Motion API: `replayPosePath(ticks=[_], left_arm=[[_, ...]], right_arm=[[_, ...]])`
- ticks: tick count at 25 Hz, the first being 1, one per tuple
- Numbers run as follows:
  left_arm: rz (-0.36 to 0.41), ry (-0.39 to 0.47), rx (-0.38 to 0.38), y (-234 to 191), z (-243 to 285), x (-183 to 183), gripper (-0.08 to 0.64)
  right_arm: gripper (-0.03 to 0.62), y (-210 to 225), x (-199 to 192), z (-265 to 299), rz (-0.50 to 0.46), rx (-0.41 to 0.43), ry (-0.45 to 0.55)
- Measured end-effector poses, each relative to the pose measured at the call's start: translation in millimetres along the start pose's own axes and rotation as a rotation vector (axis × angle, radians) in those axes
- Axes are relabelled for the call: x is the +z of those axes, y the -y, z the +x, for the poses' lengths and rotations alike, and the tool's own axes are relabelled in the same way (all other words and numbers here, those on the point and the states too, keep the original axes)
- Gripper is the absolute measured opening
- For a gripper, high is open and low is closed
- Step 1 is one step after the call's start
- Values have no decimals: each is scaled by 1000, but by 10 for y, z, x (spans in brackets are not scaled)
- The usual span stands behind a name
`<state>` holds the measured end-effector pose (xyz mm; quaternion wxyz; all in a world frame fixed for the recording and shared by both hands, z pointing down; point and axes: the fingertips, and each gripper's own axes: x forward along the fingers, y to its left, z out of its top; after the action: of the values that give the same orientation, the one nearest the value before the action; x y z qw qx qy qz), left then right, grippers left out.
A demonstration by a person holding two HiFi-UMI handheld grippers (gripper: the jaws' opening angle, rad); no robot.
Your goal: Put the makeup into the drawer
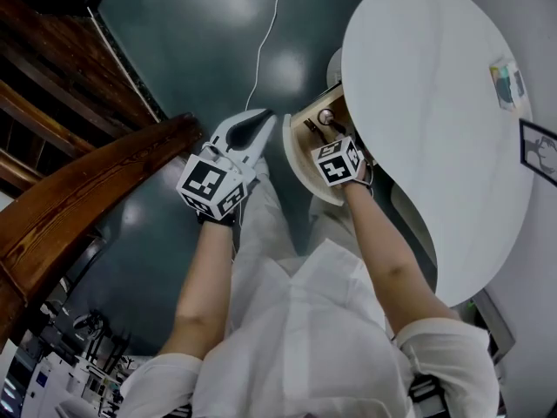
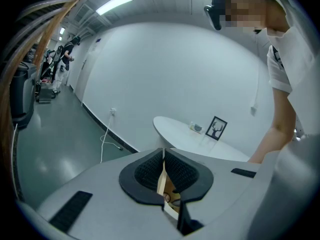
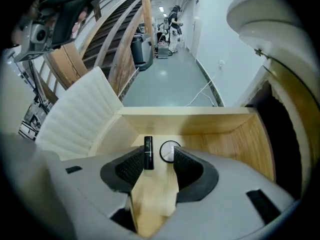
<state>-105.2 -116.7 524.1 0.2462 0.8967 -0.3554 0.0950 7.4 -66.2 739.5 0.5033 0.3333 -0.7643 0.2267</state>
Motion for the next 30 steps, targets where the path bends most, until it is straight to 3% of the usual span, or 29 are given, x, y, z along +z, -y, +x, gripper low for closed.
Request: replayPosePath(ticks=[19,30], left_arm=[[67,54,28,219,-484,648,25],[125,145,91,320,-917,1212,25]], right_arm=[[52,-136,491,-1382,87,20,204],[18,232,1196,-2542,107,-19,498]])
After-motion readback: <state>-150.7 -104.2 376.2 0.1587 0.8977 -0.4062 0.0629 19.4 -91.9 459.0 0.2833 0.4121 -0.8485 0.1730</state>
